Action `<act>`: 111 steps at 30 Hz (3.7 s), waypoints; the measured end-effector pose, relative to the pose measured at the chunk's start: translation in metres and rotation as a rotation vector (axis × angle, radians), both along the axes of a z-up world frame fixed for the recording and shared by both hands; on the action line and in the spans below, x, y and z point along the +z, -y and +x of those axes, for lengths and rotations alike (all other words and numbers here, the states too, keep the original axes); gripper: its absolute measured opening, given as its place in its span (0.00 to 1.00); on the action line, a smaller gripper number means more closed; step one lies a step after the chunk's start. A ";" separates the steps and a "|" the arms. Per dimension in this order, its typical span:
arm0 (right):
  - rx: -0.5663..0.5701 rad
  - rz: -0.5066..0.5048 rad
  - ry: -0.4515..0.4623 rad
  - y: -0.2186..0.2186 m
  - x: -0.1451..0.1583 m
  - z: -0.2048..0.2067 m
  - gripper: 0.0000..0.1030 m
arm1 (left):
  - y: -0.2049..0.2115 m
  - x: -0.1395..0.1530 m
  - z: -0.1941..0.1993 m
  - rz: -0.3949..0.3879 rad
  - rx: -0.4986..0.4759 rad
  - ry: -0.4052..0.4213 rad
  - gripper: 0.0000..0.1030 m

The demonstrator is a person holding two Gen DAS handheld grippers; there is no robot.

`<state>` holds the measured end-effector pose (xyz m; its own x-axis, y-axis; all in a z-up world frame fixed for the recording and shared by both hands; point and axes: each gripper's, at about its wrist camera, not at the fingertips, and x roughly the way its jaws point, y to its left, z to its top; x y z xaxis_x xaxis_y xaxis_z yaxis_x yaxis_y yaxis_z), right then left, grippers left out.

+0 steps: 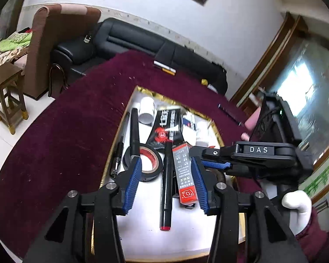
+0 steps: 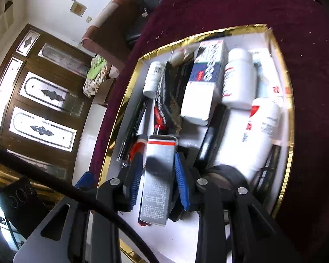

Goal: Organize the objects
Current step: 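Carry the grey box and marker into the tray and open both grippers, then grasp the pink fluffy puff with the right gripper, then grasp the black pink-capped marker with the left gripper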

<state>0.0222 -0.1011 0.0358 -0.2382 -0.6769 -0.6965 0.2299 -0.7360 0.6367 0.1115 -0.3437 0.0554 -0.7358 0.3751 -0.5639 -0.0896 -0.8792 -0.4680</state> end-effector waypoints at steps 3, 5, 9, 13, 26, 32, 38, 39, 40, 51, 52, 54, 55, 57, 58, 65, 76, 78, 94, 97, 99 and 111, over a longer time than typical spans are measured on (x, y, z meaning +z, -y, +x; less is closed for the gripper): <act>-0.006 -0.006 -0.014 -0.001 0.004 0.003 0.32 | 0.010 -0.001 0.005 0.040 0.031 -0.008 0.50; -0.006 -0.021 -0.020 -0.002 0.008 0.006 0.32 | 0.015 -0.005 0.007 0.077 0.041 0.001 0.50; -0.011 -0.062 -0.059 -0.016 0.013 0.014 0.32 | 0.017 -0.010 0.010 0.128 0.046 0.021 0.50; -0.024 -0.108 -0.108 -0.037 0.018 0.024 0.34 | 0.001 0.001 0.014 0.117 0.000 0.011 0.50; -0.259 -0.133 -0.195 -0.189 0.019 0.042 0.43 | -0.148 0.031 0.005 -0.022 -0.279 0.026 0.53; -0.512 -0.071 -0.193 -0.301 0.019 0.054 0.43 | -0.237 0.009 -0.015 -0.008 -0.470 0.114 0.53; -0.666 0.088 -0.190 -0.381 0.028 0.052 0.50 | -0.294 -0.024 -0.047 -0.088 -0.499 0.143 0.52; -0.664 0.103 -0.183 -0.387 0.029 0.046 0.50 | -0.300 -0.029 -0.051 -0.110 -0.500 0.137 0.52; -0.658 0.110 -0.176 -0.388 0.032 0.040 0.50 | -0.303 -0.034 -0.054 -0.127 -0.502 0.133 0.52; -0.502 0.297 -0.117 -0.324 0.017 -0.095 0.49 | -0.284 -0.054 -0.066 -0.013 -0.472 0.171 0.59; -0.502 0.316 -0.105 -0.320 0.012 -0.108 0.49 | -0.283 -0.054 -0.067 0.004 -0.473 0.173 0.60; -0.523 0.355 -0.072 -0.318 0.003 -0.129 0.49 | -0.282 -0.056 -0.070 0.025 -0.474 0.175 0.61; -0.535 0.350 -0.051 -0.318 -0.001 -0.137 0.49 | -0.282 -0.056 -0.070 0.032 -0.475 0.175 0.62; -0.560 0.348 -0.016 -0.319 -0.007 -0.148 0.49 | -0.281 -0.057 -0.070 0.051 -0.478 0.176 0.63; -0.570 0.354 -0.009 -0.319 -0.009 -0.153 0.49 | -0.280 -0.057 -0.070 0.065 -0.480 0.177 0.63; -0.513 0.413 -0.011 -0.292 -0.018 -0.172 0.49 | -0.275 -0.059 -0.072 0.111 -0.483 0.181 0.66; -0.387 0.202 -0.141 -0.311 0.019 -0.046 0.22 | -0.288 -0.055 -0.066 0.123 -0.584 0.165 0.98; -0.406 0.164 -0.181 -0.326 0.027 -0.009 0.22 | -0.288 -0.055 -0.066 0.126 -0.581 0.163 0.98; -0.550 -0.153 -0.229 -0.410 -0.032 0.105 0.23 | -0.410 0.009 -0.104 -0.273 -0.646 -0.014 0.94; -0.548 -0.203 -0.257 -0.415 -0.030 0.104 0.25 | -0.459 -0.001 -0.116 -0.440 -0.723 -0.029 0.45; -0.543 -0.221 -0.255 -0.416 -0.032 0.107 0.25 | -0.486 -0.015 -0.125 -0.516 -0.771 0.012 0.28; -0.506 -0.230 -0.282 -0.413 -0.033 0.110 0.25 | -0.543 -0.048 -0.157 -0.625 -0.771 0.023 0.30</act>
